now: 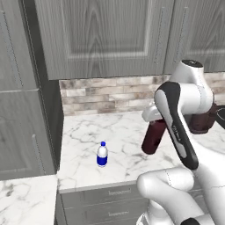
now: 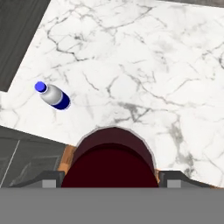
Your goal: Place the drinks on the dining counter in a tight cluster.
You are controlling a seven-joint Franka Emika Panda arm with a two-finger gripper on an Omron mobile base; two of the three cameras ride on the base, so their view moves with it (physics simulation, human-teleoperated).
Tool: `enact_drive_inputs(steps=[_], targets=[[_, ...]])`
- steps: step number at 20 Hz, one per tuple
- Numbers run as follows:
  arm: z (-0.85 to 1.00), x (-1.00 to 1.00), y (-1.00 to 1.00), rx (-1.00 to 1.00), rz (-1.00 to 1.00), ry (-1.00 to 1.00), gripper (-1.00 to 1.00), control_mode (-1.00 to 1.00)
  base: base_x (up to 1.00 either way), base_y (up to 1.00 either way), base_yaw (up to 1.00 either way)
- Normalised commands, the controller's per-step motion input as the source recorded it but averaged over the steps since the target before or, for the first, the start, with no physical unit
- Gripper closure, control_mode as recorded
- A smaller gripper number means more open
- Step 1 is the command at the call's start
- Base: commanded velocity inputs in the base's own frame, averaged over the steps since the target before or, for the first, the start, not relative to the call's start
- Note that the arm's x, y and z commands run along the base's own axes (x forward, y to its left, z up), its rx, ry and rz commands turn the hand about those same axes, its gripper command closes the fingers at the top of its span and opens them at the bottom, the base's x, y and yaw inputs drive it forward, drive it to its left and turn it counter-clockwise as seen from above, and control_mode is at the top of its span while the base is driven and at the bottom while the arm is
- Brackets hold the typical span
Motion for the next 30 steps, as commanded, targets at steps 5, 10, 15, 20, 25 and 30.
enact_drive_inputs(steps=[5,10,15,20,25,30], targets=[[0.18,-0.37,0.0,0.0,0.0,-0.06,1.0,-1.0,0.0,0.0,0.0],[0.0,0.0,0.0,0.0,0.0,0.0,1.0,-1.0,0.0,0.0,0.0],[0.0,-0.14,0.0,0.0,0.0,-0.01,1.0,-1.0,0.0,0.0,0.0],[0.0,-0.13,-0.02,0.01,-0.01,-0.01,1.0,1.0,-0.78,-0.22,-0.09],[0.0,0.0,0.0,0.0,0.0,0.0,1.0,1.0,-1.0,-0.43,-0.17],[0.0,0.0,0.0,0.0,0.0,0.0,1.0,1.0,-1.0,-0.42,-0.04]])
